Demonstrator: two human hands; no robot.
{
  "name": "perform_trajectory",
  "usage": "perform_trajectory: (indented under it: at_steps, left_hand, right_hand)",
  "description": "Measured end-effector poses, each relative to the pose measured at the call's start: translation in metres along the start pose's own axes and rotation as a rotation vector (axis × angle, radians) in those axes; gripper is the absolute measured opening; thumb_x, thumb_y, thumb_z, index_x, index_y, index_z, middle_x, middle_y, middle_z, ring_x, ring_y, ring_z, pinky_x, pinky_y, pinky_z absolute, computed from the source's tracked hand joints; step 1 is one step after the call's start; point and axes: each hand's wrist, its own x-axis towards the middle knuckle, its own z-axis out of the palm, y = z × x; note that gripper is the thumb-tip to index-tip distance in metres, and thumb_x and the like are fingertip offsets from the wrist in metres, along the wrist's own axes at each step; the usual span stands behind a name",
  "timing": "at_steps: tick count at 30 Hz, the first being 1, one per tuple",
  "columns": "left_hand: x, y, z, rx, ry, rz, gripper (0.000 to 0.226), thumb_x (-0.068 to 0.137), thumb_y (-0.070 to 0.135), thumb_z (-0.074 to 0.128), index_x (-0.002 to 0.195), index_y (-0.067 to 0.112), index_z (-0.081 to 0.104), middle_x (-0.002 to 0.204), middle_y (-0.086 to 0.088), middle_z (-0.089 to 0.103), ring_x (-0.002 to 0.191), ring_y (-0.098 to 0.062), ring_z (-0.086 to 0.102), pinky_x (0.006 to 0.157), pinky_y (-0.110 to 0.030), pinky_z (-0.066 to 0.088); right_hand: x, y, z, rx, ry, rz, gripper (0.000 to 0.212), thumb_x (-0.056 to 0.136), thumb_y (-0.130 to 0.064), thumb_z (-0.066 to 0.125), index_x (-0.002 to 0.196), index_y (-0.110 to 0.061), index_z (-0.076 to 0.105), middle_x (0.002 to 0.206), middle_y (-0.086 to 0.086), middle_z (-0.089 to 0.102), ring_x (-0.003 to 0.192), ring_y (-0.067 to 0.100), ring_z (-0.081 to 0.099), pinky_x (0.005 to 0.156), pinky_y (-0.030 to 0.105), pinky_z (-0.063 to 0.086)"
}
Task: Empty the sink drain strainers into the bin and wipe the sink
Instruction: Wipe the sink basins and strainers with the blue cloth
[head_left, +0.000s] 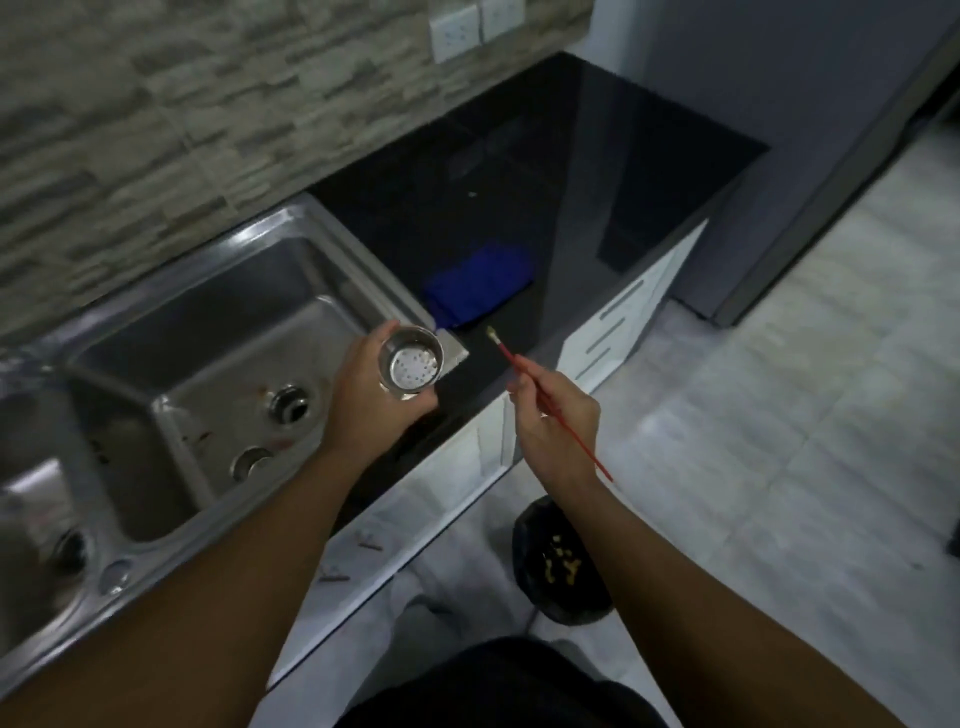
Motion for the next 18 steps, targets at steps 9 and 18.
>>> perform_trajectory:
  at_steps: [9,18]
  left_hand:
    - [0.031,-0.088,-0.091,-0.101,0.136,-0.198,0.089,0.056,0.030,0.081,0.140,0.025,0.052,0.137,-0.001,0.061,0.127,-0.020,0.058,0.111,-0.047,0.046]
    - [0.042,-0.196,-0.110,-0.126,-0.012,-0.380,0.082,0.062,0.010,0.093,0.136,0.015,0.057,0.137,-0.005,0.060,0.129,-0.023,0.056,0.111,-0.047,0.044]
  right_hand:
    - [0.015,-0.037,0.141,-0.008,-0.319,-0.066,0.027,0.097,-0.011,0.060,0.119,-0.017,0.074,0.089,-0.005,0.075,0.076,0.004,0.069,0.075,0.012,0.052]
    - [0.013,-0.009,0.243,-0.292,-0.577,0.001,0.023,0.100,-0.016,0.053,0.109,-0.017,0.075,0.081,-0.005,0.070,0.072,-0.008,0.063,0.066,0.006,0.044]
